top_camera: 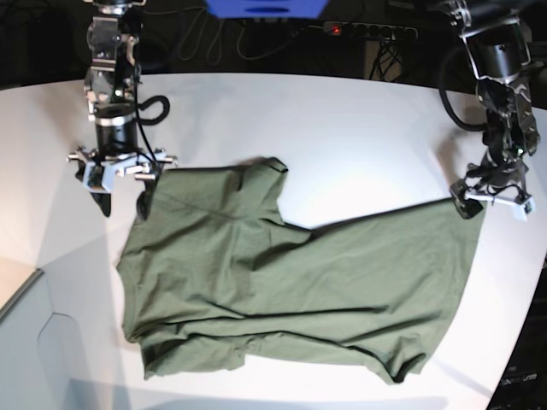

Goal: Layout the t-shirt on the table in an organized manner, then fold the t-shirt properly
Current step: 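Release the shirt and raise both grippers away, then grasp the shirt's collar-side edge with both grippers and pull it taut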

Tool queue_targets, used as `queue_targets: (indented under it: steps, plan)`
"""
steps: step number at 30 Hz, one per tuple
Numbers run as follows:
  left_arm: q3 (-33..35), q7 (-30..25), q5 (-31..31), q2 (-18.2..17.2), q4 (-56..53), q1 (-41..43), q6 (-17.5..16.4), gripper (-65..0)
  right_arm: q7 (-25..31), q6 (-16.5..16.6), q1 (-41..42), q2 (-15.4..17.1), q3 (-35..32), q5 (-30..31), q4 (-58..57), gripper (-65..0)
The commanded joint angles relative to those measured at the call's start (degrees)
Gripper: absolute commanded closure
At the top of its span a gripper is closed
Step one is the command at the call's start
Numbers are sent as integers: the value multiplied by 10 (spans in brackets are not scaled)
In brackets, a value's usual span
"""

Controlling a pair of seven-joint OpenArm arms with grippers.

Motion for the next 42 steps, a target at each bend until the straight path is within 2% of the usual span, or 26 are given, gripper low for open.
queue_targets:
  steps: [1,6,8,11,15,18,20,26,33,34,36,40,42]
  plan:
    - [9,-6,-3,-14,0,-11,0,-567,15,0,-6,-6,0,5,7,-397]
    - [60,-6,-3,-24,-19,-25,0,-562,16,0,-33,-7,0,5,7,-396]
    - [74,-6,-3,-25,-28,-30,0,-513,15,0,-41,-11,-1,5,7,-396]
    - [74,-6,-3,-25,-45,-34,-1,-380,15,0,-42,-11,-1,5,5,-398]
    - [74,-7,-3,-24,-72,-59,-1,-244,8,0,-43,-14,-4,4,3,-400]
    - [72,-7,-3,-24,-87,-68,-1,-128,-37,0,-36,-11,-34,4,3,-401]
    - [71,-7,-3,-24,-87,-69,-1,-14,-65,0,-27,-11,-46,4,3,-401]
    - [70,-6,-3,-26,-84,-66,-1,0,-140,0,18,-11,-50,4,-25,-401]
    - [69,-5,-6,-47,-76,-66,-1,0,-203,0,40,-11,-50,4,-48,-385]
    - [68,-3,-7,-48,-67,-64,-1,0,-205,0,39,-11,-50,4,-45,-368]
    - [68,-3,-7,-48,-39,-53,-1,0,-205,0,35,-12,-50,4,-45,-288]
    - [68,-2,-7,-48,29,-32,-1,0,-205,0,36,-12,-48,4,-43,-26]
    - [68,-1,-7,-47,57,-24,0,0,-205,0,35,-7,-45,3,-21,0]
